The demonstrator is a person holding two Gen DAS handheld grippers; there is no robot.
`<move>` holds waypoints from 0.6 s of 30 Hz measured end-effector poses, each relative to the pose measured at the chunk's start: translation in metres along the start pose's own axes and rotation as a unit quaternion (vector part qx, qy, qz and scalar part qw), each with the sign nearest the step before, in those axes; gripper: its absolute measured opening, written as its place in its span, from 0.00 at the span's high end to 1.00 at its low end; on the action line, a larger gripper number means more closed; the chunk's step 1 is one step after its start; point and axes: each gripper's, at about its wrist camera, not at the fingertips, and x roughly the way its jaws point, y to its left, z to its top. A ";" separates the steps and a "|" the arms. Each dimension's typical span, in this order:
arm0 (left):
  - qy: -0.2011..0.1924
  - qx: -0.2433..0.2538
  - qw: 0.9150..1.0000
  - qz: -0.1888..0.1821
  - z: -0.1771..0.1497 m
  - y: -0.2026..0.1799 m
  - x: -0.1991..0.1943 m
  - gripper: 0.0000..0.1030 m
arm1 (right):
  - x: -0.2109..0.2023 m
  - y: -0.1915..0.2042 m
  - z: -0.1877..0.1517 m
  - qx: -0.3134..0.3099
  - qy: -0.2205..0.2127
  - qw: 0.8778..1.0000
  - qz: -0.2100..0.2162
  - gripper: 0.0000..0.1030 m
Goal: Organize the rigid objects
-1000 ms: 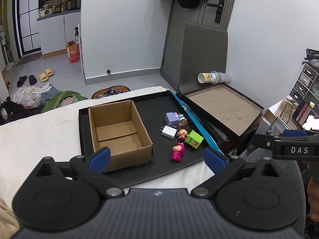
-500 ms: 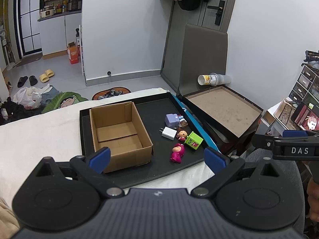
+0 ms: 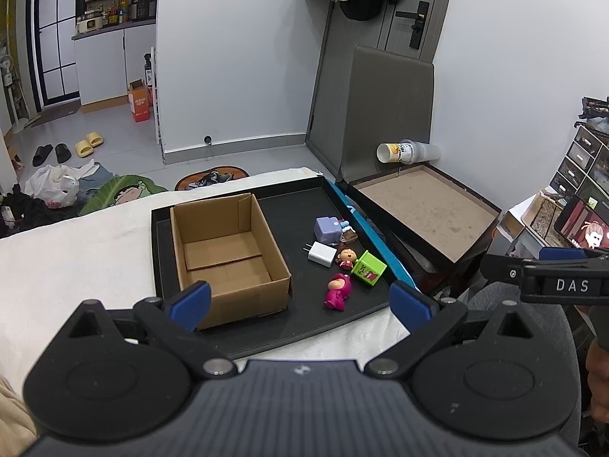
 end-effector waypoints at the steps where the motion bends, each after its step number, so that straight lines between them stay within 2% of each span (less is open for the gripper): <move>1: 0.000 -0.001 1.000 -0.002 0.000 0.000 0.000 0.03 | 0.000 -0.001 0.000 0.000 0.000 1.000 0.000 0.00; 18: 0.007 -0.013 1.000 0.002 -0.001 0.009 0.014 0.03 | 0.020 -0.004 -0.002 0.000 0.015 1.000 -0.004 0.00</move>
